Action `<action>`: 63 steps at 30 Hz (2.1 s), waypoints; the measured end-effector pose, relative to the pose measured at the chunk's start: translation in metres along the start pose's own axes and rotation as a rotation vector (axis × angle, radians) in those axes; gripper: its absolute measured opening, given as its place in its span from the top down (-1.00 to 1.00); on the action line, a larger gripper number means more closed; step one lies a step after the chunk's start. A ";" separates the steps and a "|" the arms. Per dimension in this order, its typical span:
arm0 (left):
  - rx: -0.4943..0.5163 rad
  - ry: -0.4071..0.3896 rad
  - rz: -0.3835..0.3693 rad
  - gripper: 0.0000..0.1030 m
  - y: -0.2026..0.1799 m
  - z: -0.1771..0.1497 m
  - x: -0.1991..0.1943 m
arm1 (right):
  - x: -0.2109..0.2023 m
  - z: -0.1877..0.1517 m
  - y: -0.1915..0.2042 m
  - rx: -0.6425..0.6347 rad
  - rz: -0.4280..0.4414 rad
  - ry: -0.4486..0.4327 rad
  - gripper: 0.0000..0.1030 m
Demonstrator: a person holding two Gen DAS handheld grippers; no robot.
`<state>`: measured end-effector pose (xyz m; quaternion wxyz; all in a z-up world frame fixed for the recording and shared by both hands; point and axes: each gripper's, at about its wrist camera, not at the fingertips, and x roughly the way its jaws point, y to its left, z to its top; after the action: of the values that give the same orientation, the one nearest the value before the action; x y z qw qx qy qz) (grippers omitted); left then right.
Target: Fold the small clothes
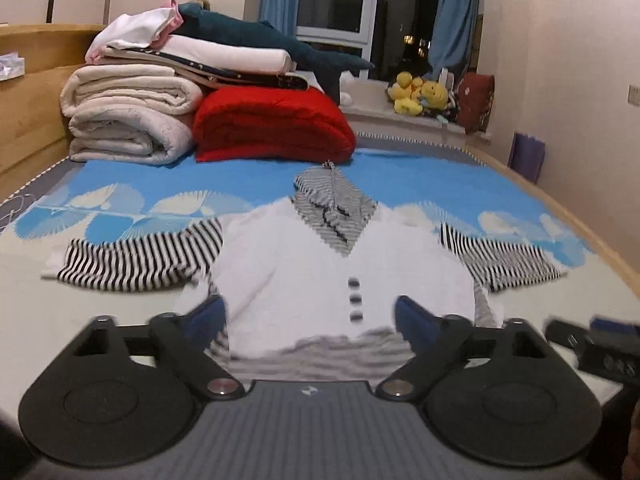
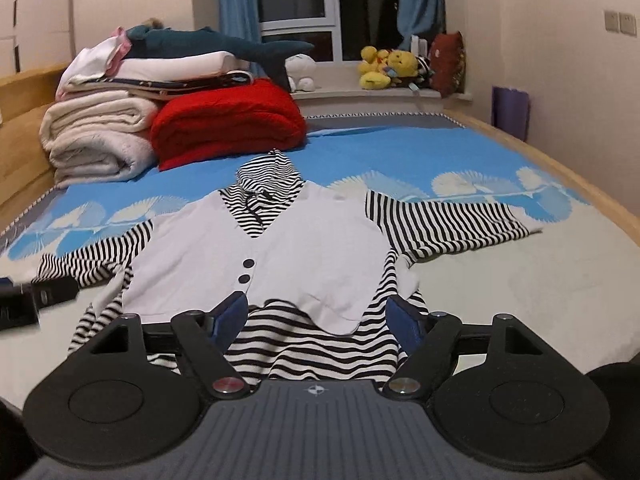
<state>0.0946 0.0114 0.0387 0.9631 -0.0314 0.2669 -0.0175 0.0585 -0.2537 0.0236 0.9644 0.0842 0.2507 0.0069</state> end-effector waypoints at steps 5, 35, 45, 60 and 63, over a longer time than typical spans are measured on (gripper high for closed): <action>-0.076 0.007 0.049 0.23 0.052 0.039 0.060 | 0.024 0.020 -0.009 -0.030 0.026 0.027 -0.02; -0.736 0.176 0.606 0.29 0.405 -0.002 0.272 | 0.275 0.126 0.023 -0.046 0.160 0.162 0.28; -0.415 -0.117 0.290 0.98 0.232 0.114 0.252 | 0.290 0.127 -0.035 0.146 0.012 0.239 0.28; -0.343 0.197 -0.043 0.31 0.023 0.140 0.251 | 0.309 0.126 -0.089 0.388 -0.021 0.277 0.28; -0.377 0.174 0.038 0.14 0.047 0.119 0.255 | 0.323 0.119 -0.091 0.434 0.000 0.311 0.28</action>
<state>0.3748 0.0513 0.0065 0.9136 -0.2044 0.3482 0.0482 0.3959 -0.3446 -0.0453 0.8737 0.2869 0.3915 -0.0340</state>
